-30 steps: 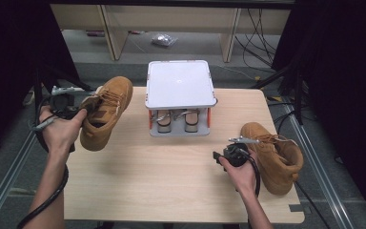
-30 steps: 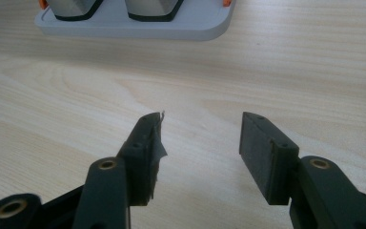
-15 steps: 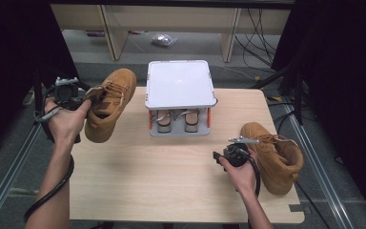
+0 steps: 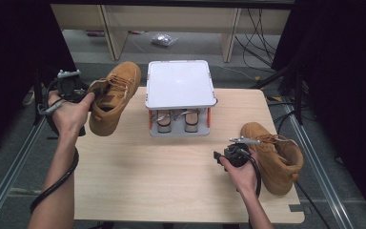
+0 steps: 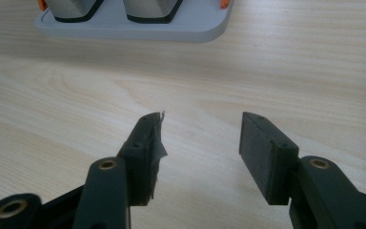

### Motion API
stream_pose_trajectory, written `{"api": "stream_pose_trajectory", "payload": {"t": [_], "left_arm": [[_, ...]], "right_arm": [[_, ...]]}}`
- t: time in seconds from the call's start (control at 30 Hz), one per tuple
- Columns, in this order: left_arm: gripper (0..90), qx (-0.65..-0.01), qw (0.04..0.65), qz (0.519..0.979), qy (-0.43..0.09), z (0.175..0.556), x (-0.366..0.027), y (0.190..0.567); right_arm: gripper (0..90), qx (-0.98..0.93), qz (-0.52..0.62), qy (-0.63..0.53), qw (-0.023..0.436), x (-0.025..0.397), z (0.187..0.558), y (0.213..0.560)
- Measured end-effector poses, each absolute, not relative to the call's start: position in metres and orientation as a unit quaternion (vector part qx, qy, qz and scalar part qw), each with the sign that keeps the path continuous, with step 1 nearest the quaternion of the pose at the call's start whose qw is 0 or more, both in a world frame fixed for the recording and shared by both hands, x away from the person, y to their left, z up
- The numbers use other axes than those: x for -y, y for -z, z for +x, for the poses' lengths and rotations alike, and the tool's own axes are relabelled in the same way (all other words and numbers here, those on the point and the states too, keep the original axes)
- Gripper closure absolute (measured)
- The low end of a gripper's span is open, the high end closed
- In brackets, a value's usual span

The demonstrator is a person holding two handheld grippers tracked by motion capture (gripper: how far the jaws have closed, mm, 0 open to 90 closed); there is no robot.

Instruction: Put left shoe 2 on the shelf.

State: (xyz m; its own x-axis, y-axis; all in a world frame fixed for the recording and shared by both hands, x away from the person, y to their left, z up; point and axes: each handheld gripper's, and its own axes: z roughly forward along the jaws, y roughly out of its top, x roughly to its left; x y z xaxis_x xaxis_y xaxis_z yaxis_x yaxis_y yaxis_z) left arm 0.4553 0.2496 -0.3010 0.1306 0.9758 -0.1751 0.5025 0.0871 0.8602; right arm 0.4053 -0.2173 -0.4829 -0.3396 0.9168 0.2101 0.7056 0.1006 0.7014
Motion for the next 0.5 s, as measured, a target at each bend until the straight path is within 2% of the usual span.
{"api": "stream_pose_trajectory", "payload": {"t": [0.5], "left_arm": [[83.8, -0.586, 0.447, 0.615, -0.279, 0.465, -0.233, 0.279]], "right_arm": [[50.3, -0.730, 0.553, -0.377, 0.140, 0.216, 0.405, 0.483]]}}
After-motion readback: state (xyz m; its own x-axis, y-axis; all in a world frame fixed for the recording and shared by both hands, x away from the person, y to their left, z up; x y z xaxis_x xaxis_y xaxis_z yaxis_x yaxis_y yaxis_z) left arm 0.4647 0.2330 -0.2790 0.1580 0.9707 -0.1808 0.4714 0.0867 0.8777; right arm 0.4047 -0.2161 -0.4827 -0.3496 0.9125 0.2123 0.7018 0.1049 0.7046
